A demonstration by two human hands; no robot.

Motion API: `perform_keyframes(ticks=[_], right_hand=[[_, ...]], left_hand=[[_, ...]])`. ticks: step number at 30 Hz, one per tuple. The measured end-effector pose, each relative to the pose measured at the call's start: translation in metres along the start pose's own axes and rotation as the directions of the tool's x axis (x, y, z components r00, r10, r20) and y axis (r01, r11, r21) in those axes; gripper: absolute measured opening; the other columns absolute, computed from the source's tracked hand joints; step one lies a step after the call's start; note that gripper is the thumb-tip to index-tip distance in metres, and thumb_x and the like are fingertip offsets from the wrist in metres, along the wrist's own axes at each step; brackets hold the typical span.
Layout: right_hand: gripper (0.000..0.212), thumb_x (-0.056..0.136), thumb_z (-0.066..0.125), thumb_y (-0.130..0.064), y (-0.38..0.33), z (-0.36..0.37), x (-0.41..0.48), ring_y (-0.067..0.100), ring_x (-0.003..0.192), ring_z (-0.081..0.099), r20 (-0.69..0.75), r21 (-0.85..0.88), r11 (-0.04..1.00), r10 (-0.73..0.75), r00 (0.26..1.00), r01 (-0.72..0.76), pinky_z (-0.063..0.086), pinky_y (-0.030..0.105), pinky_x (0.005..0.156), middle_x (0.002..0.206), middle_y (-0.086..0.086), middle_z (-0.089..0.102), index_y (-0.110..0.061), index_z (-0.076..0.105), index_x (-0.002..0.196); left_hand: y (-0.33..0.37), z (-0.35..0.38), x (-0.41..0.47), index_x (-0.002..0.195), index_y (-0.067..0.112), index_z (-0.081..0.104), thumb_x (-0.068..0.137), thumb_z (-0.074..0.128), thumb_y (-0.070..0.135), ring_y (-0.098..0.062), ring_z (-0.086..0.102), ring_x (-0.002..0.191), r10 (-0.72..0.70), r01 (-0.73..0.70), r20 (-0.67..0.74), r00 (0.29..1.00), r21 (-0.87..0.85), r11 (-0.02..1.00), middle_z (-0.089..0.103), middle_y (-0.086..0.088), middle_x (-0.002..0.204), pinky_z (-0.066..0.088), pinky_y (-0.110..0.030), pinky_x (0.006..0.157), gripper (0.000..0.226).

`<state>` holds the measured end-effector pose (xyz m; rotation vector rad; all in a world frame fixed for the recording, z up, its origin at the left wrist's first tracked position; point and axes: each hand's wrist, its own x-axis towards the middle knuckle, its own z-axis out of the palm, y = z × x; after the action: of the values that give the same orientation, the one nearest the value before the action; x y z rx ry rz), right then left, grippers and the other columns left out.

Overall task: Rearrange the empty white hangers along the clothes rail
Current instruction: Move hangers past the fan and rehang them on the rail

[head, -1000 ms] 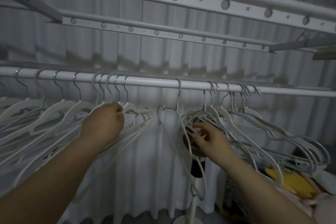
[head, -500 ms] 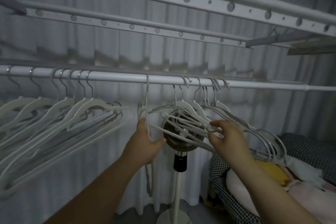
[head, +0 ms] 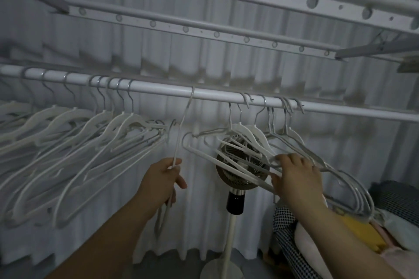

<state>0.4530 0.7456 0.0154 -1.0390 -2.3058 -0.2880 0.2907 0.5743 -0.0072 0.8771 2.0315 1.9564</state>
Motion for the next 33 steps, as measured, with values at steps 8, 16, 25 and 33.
perform_keyframes(ticks=[8, 16, 25, 33], right_hand=[[0.026, 0.093, 0.048, -0.022, -0.024, -0.003, 0.004, 0.03, 0.102, 0.057, -0.032, 0.087, 0.996, -0.001, 0.999, 0.003, 0.048, 0.034, 0.072, 0.111, 0.009, 0.061, -0.013, 0.065, 0.11], [0.025, 0.093, 0.045, -0.023, -0.068, -0.014, 0.009, 0.027, 0.099, 0.062, 0.018, 0.073, 0.997, 0.019, 1.0, -0.02, 0.048, 0.031, 0.077, 0.109, 0.007, 0.066, -0.018, 0.065, 0.106], [0.025, 0.095, 0.043, -0.011, -0.125, -0.01, 0.039, 0.026, 0.098, 0.063, 0.058, 0.074, 0.996, 0.038, 0.998, -0.042, 0.037, 0.024, 0.066, 0.108, 0.01, 0.068, -0.011, 0.064, 0.11], [0.024, 0.091, 0.049, -0.021, -0.143, 0.006, 0.03, 0.025, 0.087, 0.063, 0.317, -0.063, 0.996, 0.079, 0.945, -0.062, 0.046, 0.027, 0.068, 0.102, 0.009, 0.069, -0.011, 0.068, 0.103]], left_hand=[[-0.008, -0.043, 0.014, 0.123, 0.003, 0.049, 0.096, 0.036, 0.008, -0.006, 0.037, 0.019, -0.038, 0.038, -0.02, 0.999, -0.008, 0.999, 0.054, -0.009, 0.059, 0.028, -0.01, 0.026, 0.03], [-0.008, -0.073, 0.011, 0.114, 0.013, 0.05, 0.095, 0.038, 0.008, -0.007, 0.045, 0.024, -0.059, 0.067, 0.119, 0.991, -0.06, 0.996, 0.061, -0.008, 0.067, 0.037, -0.015, 0.029, 0.022], [-0.012, -0.105, 0.015, 0.121, 0.006, 0.049, 0.096, 0.035, 0.008, -0.007, 0.045, 0.024, -0.035, 0.047, 0.199, 0.979, -0.056, 0.997, 0.061, -0.009, 0.07, 0.034, -0.013, 0.028, 0.028], [-0.021, -0.121, 0.021, 0.124, 0.016, 0.044, 0.091, 0.047, 0.004, -0.008, 0.057, 0.043, 0.022, -0.018, 0.133, 0.991, -0.029, 0.999, 0.06, -0.001, 0.084, 0.04, -0.014, 0.034, 0.035]])
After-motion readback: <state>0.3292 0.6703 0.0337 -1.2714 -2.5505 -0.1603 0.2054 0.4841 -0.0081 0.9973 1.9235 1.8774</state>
